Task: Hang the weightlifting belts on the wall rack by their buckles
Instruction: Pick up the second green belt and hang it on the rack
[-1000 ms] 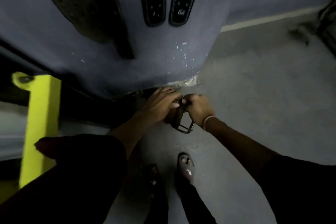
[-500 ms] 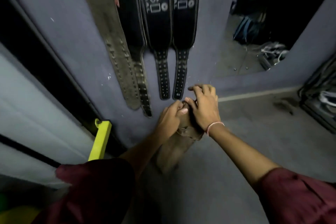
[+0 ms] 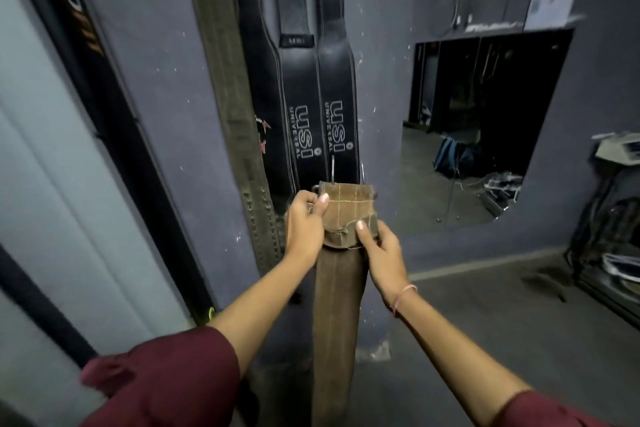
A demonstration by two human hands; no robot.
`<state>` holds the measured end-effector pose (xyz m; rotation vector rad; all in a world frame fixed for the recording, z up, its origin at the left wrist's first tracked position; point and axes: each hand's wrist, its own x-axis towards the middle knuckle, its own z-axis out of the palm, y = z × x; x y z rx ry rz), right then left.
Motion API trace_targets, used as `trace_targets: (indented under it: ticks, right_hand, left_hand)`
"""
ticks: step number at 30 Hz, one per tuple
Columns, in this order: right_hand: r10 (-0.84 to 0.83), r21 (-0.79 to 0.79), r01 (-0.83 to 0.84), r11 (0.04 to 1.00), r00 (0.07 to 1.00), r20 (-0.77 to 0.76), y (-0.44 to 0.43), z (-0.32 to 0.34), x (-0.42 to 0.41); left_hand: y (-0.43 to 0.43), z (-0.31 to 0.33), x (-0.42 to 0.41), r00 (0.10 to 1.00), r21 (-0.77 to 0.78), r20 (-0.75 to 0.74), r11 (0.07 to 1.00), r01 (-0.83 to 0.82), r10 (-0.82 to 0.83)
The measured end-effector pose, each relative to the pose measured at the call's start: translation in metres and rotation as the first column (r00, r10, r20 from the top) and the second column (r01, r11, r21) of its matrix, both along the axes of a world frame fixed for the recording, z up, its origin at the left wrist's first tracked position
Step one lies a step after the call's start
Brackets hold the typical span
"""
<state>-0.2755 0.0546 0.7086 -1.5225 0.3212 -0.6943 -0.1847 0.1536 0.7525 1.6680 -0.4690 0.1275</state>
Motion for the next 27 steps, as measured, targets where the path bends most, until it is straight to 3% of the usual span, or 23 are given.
trace_targets:
  ticks: [4,6,9,11,14,21,27]
  right_hand:
    - [0.039,-0.017,-0.038,0.999,0.997,0.072,0.013,0.037,0.017]
    - [0.002,0.02,-0.005,1.0,0.992,0.126,0.022,0.059,0.025]
    - [-0.036,0.012,0.035,0.999,0.985,0.17,0.033,0.086,0.036]
    - [-0.042,-0.001,0.043,0.999,0.981,0.189,0.038,0.099,0.042]
    - [-0.043,0.023,0.039,0.999,0.974,0.221,0.043,0.116,0.049]
    - [0.005,-0.012,-0.001,1.0,0.953,0.304,0.037,0.158,0.058]
    - [0.208,-0.149,-0.168,0.974,0.926,0.316,0.021,0.179,0.054]
  left_hand:
    - [0.023,0.039,0.013,0.999,-0.108,-0.036,0.994,0.031,-0.035]
    - [0.037,0.058,0.018,0.987,-0.222,-0.091,0.969,0.109,-0.132]
    - [0.058,0.073,0.02,0.909,-0.464,-0.172,0.846,0.264,-0.379]
    - [0.068,0.069,0.017,0.9,-0.405,-0.116,0.847,0.344,-0.421]
    - [0.069,0.065,0.014,0.924,-0.215,0.066,0.899,0.382,-0.377]
    - [0.046,0.106,0.025,0.962,-0.336,0.248,0.921,0.199,-0.117]
    - [0.03,0.159,0.023,0.957,-0.42,0.291,0.901,0.104,0.025]
